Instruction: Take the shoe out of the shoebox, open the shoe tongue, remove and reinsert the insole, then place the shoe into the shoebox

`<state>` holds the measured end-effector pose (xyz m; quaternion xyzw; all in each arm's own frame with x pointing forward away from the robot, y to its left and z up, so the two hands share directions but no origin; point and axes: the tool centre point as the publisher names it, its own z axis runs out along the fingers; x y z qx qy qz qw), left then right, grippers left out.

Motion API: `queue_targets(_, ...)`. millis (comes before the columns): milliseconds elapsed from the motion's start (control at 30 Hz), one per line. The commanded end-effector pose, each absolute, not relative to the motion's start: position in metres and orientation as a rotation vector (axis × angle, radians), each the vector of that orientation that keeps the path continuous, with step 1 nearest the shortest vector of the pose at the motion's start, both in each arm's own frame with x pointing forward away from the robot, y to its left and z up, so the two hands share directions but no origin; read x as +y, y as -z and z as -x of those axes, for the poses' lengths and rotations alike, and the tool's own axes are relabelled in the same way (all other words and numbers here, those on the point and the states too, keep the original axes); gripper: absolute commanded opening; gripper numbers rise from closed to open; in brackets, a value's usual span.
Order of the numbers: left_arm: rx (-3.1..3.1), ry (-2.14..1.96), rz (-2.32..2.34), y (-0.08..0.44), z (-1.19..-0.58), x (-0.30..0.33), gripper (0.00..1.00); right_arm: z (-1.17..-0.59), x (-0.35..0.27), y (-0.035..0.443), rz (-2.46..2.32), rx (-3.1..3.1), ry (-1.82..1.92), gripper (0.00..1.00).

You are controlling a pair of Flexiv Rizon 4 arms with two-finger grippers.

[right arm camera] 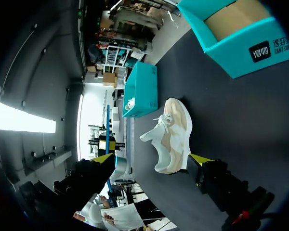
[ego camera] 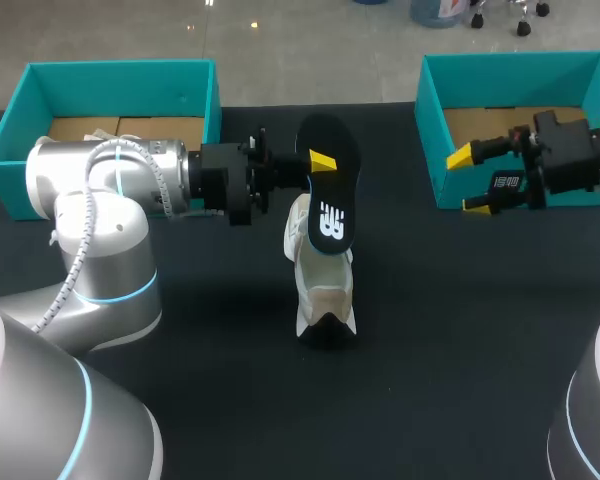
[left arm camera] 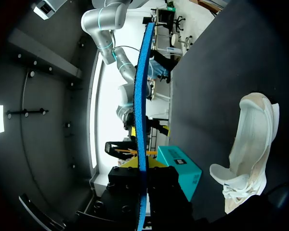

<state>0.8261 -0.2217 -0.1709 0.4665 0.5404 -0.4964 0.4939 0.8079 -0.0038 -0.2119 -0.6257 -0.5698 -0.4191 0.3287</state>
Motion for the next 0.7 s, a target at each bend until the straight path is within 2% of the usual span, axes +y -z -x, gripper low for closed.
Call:
queue_targets(33, 1.309, 1.202, -1.130, 0.171, -0.826, -0.223, 0.00, -0.773, -0.025, 0.197, 1.700, -1.487, 1.124, 1.00)
queue_targets(367, 1.309, 1.202, -1.130, 0.171, -0.826, -0.223, 0.00, -0.742, -0.048, 0.190, 1.805, -1.476, 1.109, 1.00)
queue_targets(700, 1.309, 1.202, -1.130, 0.171, -0.826, -0.223, 0.00, -0.736, -0.058, 0.191, 1.826, -1.440, 1.113, 1.00)
